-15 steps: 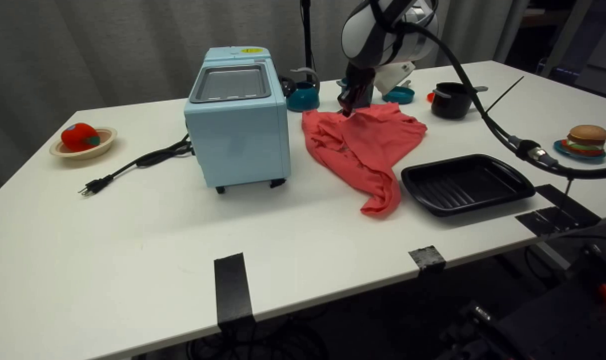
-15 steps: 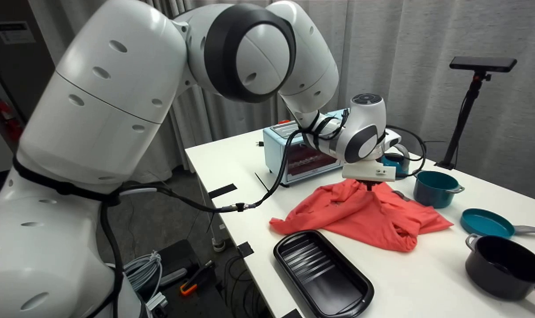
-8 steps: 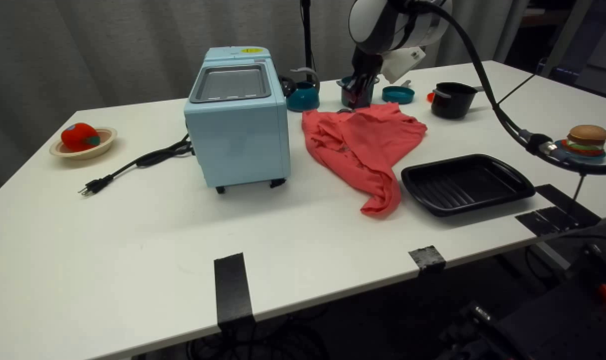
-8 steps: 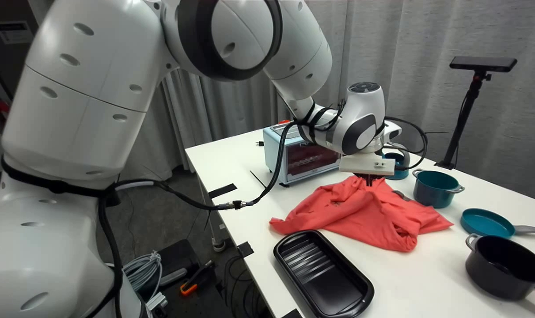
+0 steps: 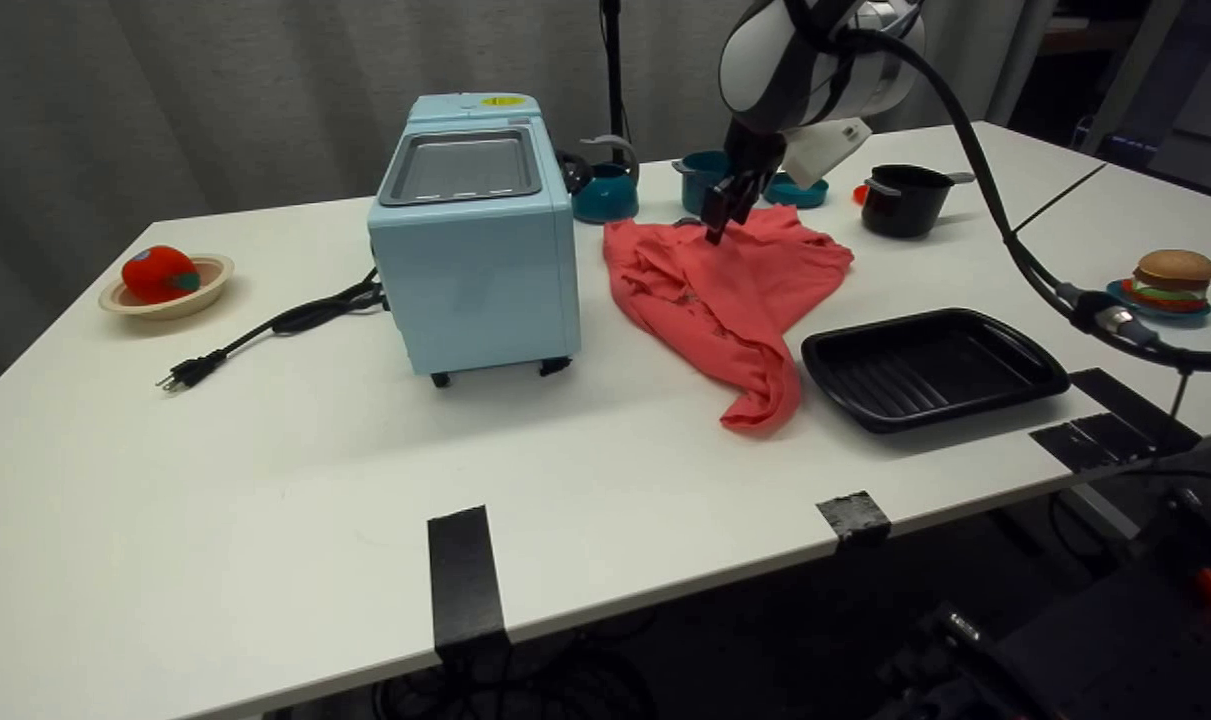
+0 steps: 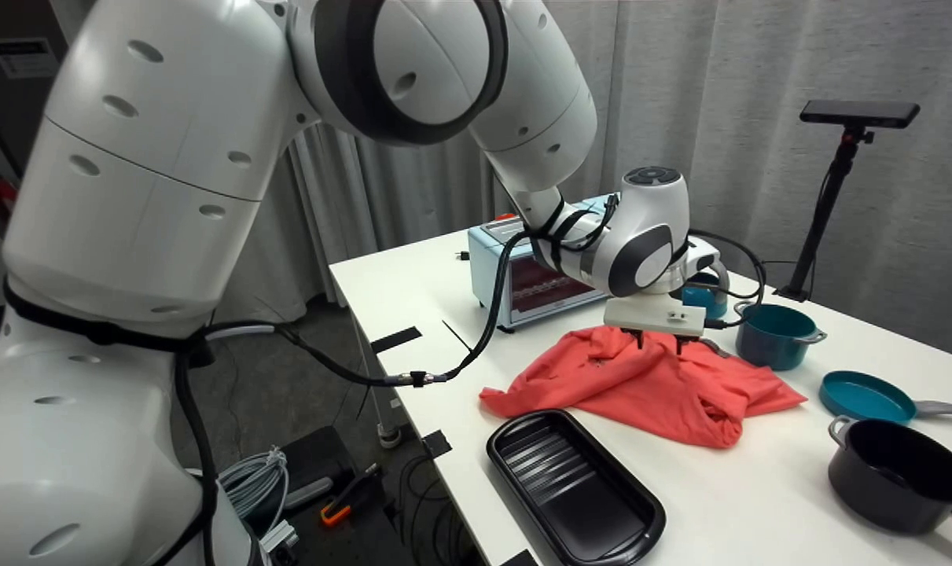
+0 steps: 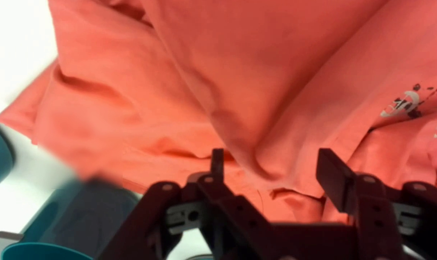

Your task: Unfold the long sleeve shirt on the table

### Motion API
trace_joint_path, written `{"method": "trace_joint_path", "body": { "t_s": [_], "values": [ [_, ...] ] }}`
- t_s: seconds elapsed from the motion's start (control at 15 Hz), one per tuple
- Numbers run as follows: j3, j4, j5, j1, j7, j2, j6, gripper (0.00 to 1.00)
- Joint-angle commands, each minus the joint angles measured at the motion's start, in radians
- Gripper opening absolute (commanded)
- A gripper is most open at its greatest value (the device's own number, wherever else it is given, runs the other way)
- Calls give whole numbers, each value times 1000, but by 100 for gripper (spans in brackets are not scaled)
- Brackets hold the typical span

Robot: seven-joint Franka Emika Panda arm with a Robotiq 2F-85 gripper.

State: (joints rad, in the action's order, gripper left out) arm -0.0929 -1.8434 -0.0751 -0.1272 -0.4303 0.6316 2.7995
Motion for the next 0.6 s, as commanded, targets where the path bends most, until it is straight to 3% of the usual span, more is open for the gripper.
{"method": "trace_joint_path", "body": {
  "t_s": [0.0, 0.33, 0.47, 0.53],
  "values": [
    [-27, 7, -7, -17, -10, 21, 67, 98],
    [-41, 59, -3, -31, -9, 59, 51, 99],
    [-45, 82, 1, -36, -9, 71, 44, 74],
    [-45, 94, 1, -38, -8, 77, 41, 72]
  ]
}}
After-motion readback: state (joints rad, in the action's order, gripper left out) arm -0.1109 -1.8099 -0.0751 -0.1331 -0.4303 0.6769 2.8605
